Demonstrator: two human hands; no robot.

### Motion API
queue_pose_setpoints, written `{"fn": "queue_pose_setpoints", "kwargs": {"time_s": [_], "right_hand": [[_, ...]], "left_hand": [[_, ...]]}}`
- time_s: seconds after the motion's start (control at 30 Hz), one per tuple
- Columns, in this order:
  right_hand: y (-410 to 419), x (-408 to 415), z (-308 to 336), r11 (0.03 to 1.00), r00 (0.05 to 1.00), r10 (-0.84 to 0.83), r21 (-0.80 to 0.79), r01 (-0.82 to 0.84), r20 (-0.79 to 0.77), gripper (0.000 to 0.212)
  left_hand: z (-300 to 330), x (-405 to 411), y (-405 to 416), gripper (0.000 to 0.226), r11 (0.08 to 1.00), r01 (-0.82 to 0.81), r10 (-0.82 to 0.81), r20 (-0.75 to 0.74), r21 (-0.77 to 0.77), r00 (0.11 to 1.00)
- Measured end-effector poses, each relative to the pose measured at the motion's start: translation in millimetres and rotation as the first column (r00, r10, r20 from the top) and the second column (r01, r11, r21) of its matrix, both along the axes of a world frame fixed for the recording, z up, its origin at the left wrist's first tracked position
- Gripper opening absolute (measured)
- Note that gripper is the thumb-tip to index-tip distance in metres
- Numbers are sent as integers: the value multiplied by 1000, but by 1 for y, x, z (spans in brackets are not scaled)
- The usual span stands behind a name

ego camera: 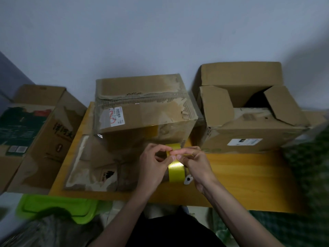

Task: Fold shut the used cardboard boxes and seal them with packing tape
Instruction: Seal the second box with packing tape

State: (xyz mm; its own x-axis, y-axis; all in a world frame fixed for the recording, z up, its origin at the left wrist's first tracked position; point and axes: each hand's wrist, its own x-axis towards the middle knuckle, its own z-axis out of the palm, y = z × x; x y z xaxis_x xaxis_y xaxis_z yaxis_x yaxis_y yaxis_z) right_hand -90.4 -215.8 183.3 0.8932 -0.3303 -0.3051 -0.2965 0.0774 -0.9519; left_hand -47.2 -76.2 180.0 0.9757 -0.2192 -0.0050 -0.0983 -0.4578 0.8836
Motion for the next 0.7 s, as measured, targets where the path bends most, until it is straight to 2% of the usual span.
{"fn": "queue_pose_setpoints", "kwargs": {"time_s": [0.13,0.27,0.37,0.43,0.57,0.7], "right_hand": [[-15,0,7,999,999,39,-34,-38,30,32],[-27,2,17,992,993,102,-83,-97,56,33],[-39,5,22,987,984,161,-25,-159,80,54],[-48,7,21,989,987,143,16,-145,76,68],[-56,4,18,988,995,97,118,-101,32,65],[-62,-6,13,969,981,195,159,-190,-19,81]], "left_hand": [[3,-2,-16,17,999,-26,24,46,34,999],[16,5,-23,13,998,-59,59,-5,-33,998],[20,10,-28,7,998,-66,66,30,-17,997],[20,10,-32,6,998,-58,58,42,-4,997],[20,12,-45,11,995,-90,92,40,-51,995],[14,19,-59,15,993,-112,113,39,-28,993]]}}
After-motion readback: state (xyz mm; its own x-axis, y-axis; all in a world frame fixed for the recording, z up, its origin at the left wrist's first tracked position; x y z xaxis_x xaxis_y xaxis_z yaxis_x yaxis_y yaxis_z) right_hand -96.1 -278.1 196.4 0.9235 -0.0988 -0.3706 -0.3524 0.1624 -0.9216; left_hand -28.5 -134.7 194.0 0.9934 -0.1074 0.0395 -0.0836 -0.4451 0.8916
